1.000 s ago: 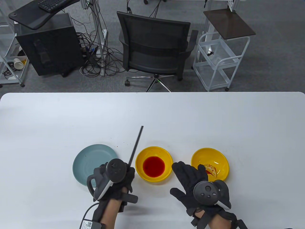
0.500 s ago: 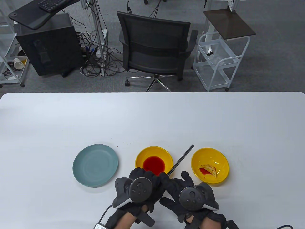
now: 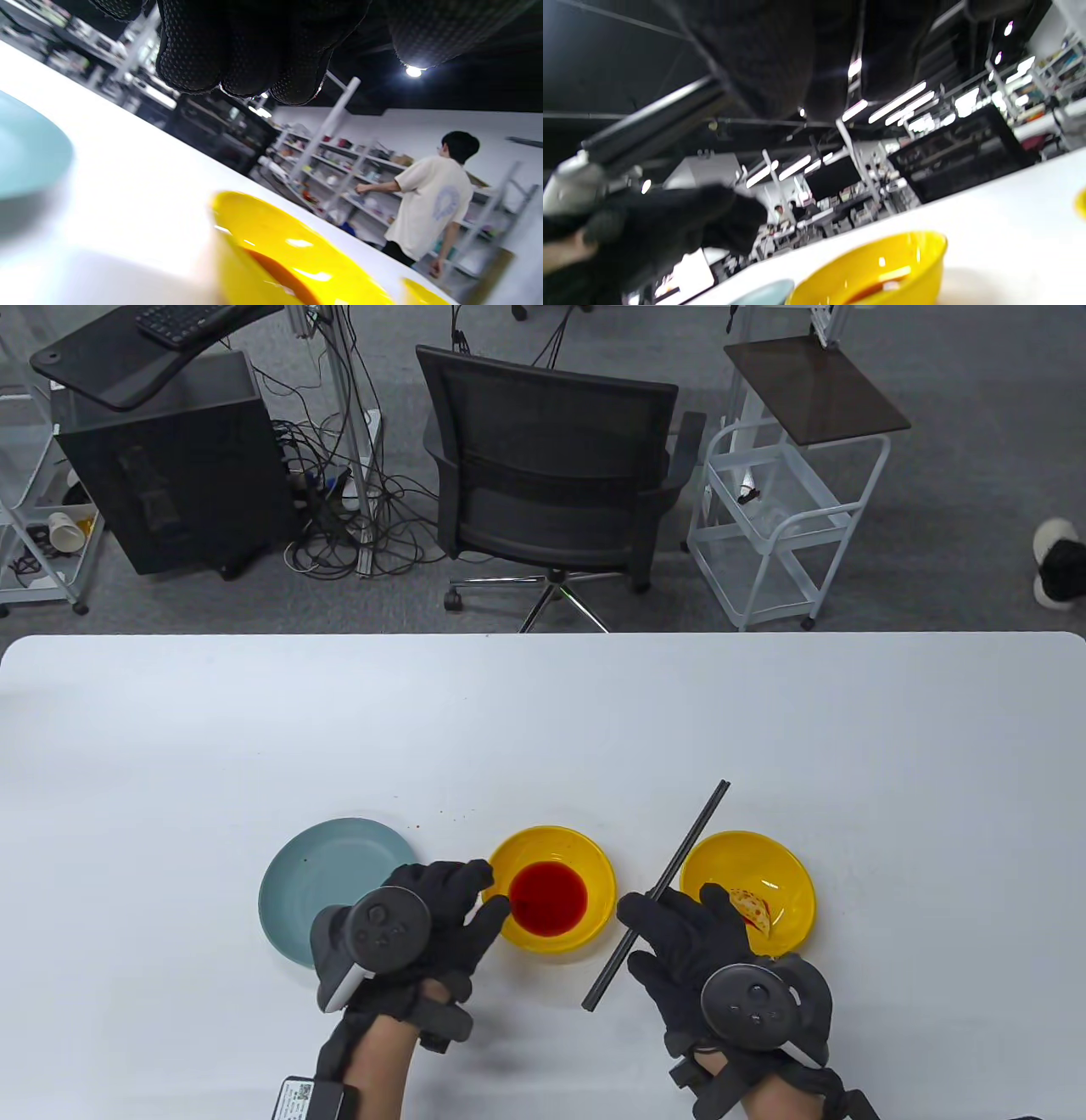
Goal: Dip chopsticks into soy sauce and dot onto dumpling
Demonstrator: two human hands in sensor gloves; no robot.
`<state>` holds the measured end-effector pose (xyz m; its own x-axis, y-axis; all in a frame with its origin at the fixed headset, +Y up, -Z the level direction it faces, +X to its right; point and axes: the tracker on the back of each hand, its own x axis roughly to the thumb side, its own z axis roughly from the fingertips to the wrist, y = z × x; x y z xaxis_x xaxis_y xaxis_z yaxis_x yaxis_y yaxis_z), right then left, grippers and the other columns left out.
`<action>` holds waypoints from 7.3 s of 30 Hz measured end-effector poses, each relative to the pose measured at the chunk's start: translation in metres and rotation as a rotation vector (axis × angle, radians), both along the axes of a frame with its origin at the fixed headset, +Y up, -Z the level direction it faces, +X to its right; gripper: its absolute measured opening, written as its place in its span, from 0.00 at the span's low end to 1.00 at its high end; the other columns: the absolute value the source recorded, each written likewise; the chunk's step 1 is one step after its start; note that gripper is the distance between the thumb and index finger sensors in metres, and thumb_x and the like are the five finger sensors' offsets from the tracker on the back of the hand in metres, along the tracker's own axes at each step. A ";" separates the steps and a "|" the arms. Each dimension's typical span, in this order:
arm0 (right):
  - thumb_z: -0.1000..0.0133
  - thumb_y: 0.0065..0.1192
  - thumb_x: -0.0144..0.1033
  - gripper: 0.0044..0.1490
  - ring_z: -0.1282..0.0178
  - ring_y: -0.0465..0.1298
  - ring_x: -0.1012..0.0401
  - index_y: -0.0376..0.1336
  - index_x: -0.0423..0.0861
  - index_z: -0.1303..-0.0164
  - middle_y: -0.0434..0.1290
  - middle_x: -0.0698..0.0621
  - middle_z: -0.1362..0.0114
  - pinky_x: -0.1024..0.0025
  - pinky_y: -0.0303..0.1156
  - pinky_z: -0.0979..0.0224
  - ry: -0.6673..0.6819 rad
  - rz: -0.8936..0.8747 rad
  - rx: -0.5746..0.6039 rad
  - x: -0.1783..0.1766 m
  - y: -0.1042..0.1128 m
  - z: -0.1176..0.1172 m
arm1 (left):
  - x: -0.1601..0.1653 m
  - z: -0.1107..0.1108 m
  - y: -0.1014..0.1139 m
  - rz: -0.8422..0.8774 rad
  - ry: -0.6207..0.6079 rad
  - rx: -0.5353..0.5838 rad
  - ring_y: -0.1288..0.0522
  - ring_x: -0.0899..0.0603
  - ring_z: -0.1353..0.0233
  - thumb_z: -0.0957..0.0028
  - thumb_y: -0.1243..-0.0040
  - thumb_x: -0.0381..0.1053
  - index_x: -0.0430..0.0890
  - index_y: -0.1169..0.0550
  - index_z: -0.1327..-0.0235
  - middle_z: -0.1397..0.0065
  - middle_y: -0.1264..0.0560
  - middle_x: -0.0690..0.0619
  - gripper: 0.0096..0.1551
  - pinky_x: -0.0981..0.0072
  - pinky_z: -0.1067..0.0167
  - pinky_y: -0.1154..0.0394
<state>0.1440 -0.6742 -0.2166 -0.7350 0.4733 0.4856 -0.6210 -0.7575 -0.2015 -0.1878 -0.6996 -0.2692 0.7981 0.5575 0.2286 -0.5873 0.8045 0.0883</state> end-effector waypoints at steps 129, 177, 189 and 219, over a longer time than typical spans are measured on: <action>0.50 0.60 0.51 0.35 0.46 0.79 0.37 0.72 0.37 0.44 0.80 0.35 0.43 0.26 0.58 0.28 -0.393 -0.338 -0.261 0.125 0.002 -0.019 | -0.012 -0.011 -0.023 -0.231 0.117 -0.250 0.41 0.29 0.18 0.49 0.45 0.71 0.47 0.34 0.21 0.15 0.43 0.47 0.46 0.24 0.28 0.52; 0.55 0.70 0.50 0.30 0.44 0.84 0.46 0.75 0.52 0.45 0.84 0.47 0.39 0.29 0.61 0.27 0.068 -0.028 -0.126 -0.003 -0.031 -0.019 | -0.007 -0.010 -0.021 -0.245 0.112 -0.256 0.41 0.29 0.18 0.49 0.45 0.71 0.47 0.33 0.21 0.15 0.43 0.47 0.46 0.24 0.28 0.52; 0.51 0.61 0.52 0.34 0.43 0.80 0.42 0.71 0.44 0.40 0.79 0.41 0.35 0.26 0.57 0.27 0.099 -0.107 -0.251 -0.002 -0.040 -0.023 | -0.008 -0.010 -0.021 -0.235 0.109 -0.259 0.41 0.29 0.18 0.49 0.45 0.71 0.47 0.33 0.21 0.15 0.43 0.47 0.47 0.24 0.28 0.52; 0.51 0.62 0.52 0.34 0.44 0.81 0.42 0.72 0.44 0.41 0.80 0.40 0.37 0.26 0.57 0.27 0.081 -0.238 -0.208 0.022 -0.023 -0.023 | -0.011 -0.008 -0.021 -0.222 0.114 -0.270 0.41 0.29 0.18 0.49 0.45 0.71 0.47 0.34 0.21 0.15 0.43 0.47 0.46 0.24 0.28 0.52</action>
<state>0.1660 -0.6974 -0.2392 -0.5545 0.7222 0.4134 -0.7933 -0.6089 -0.0004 -0.1988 -0.7208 -0.2769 0.9181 0.3964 -0.0006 -0.3949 0.9143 -0.0903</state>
